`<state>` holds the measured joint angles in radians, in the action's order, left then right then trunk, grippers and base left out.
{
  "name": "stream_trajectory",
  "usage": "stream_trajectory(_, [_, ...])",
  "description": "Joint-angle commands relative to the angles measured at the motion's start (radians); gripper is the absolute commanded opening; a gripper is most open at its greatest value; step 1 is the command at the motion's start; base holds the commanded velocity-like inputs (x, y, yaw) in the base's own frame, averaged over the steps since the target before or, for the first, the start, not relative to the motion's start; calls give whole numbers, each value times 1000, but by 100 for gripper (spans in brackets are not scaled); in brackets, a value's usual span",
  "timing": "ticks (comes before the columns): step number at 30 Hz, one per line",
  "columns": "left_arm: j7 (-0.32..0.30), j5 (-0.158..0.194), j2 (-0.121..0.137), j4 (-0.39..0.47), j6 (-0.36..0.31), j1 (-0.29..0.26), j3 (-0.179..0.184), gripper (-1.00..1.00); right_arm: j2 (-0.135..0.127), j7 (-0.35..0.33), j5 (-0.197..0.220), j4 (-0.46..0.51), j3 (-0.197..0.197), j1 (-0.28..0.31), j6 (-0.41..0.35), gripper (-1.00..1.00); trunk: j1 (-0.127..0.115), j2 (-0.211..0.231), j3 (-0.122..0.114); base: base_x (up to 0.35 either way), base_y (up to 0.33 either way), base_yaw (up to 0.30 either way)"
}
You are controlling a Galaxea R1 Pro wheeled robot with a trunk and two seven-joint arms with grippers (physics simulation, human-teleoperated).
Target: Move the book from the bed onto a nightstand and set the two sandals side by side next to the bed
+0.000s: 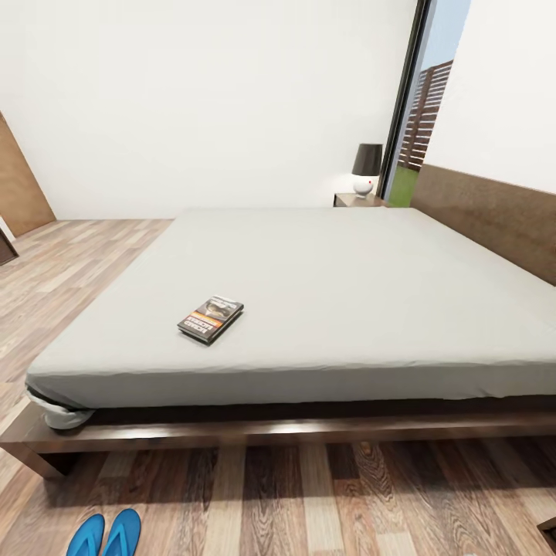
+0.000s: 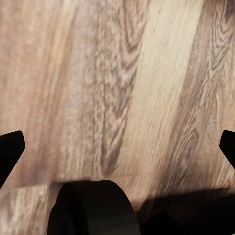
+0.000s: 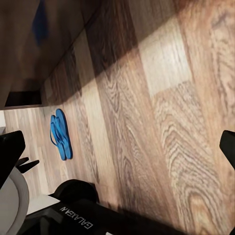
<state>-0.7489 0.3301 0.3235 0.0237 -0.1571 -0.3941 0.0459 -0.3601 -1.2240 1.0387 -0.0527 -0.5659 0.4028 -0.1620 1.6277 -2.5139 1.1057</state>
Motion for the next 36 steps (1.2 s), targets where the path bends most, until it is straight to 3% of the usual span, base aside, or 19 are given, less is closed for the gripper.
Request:
stream_trajectory(1, [-3,10,0,1,-10,0,5,100,1,-5,11,-2,-8,1,-10,100,0,0,1,0,0,0])
stream_trajectory(6, [-3,10,1,1,-10,0,5,100,1,-4,11,-2,-8,1,-10,100,0,0,1,0,0,0])
stream_trajectory(28, [1,9,1,1,-12,0,6,100,3,-1,8,-2,-8,2,-10,100,-10,5,-84,0,0,0])
stream_trajectory(36, [-2,9,3,1,-10,0,6,100,3,0,6,-2,-8,2,-9,100,-10,5,-81,0,0,0])
